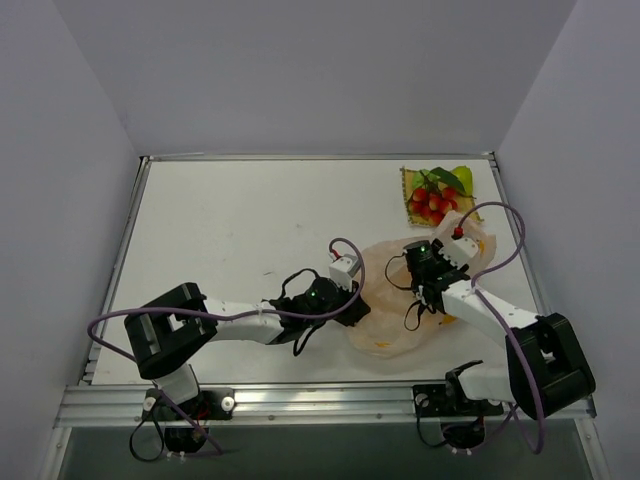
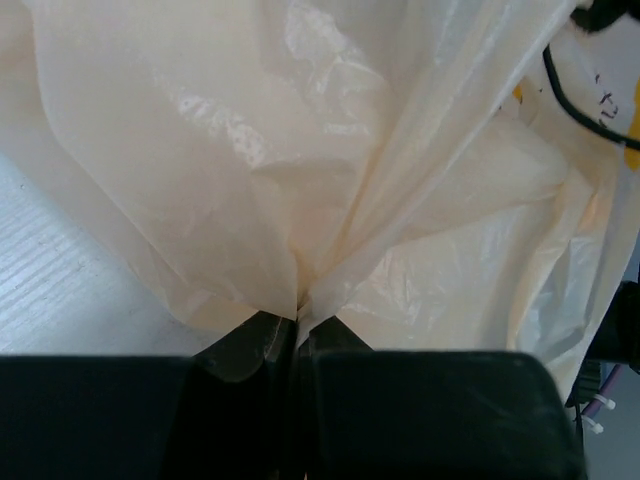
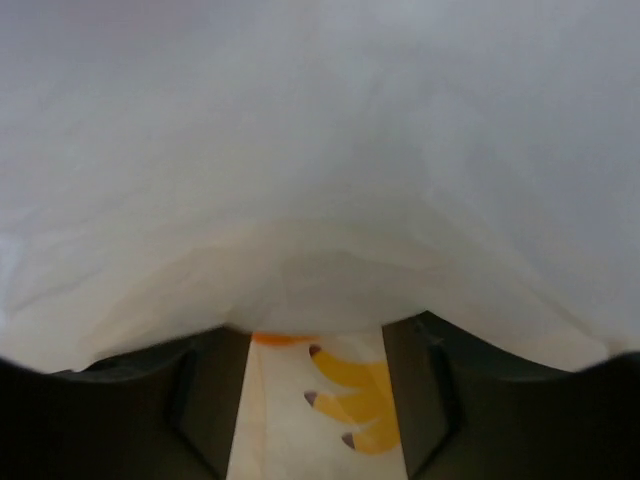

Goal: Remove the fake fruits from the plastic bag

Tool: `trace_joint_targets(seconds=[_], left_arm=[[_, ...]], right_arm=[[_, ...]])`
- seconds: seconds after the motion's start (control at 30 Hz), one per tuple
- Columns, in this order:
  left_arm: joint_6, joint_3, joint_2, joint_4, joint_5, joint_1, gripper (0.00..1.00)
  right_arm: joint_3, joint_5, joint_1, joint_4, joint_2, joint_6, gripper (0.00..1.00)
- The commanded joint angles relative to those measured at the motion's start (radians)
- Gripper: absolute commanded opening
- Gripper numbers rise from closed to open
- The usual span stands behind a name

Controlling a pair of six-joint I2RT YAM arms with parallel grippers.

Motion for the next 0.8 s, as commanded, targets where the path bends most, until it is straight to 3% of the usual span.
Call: trace_joint_targets(seconds=[0.0,0.27,0.57,0.67,0.7,0.77], left_arm=[[0.014,0.013,-0.040,0.023,-0.006,-0.009,0.02],[0.017,0.013,-0.037,0.021,-0.002,-0.009,0.02],[0.015,0.026,-0.011,0.030,-0.003,-0.009,0.02],[0.015,0.044,0.005,0.032,-0.002,-0.009,0.02],[0.015,0.047,0.006,0.034,0.000,-0.009,0.02],[0.018,0.062,0.006,0.027,-0.008,-0.009,0.02]], right_arm=[[0.056,-0.013,-0.074,0.101,0.014,-0.070,0.51],[0.097,-0.062,-0.197,0.156,0.100,-0.130,0.76],[0.082,-0.206,-0.239,0.225,0.219,-0.138,0.79],[0.051,-0.256,-0.237,0.261,0.203,-0.141,0.62],[0.044,-0.270,-0.237,0.267,0.184,-0.145,0.50],[0.021,-0.306,-0.231,0.276,0.099,-0.165,0.34]])
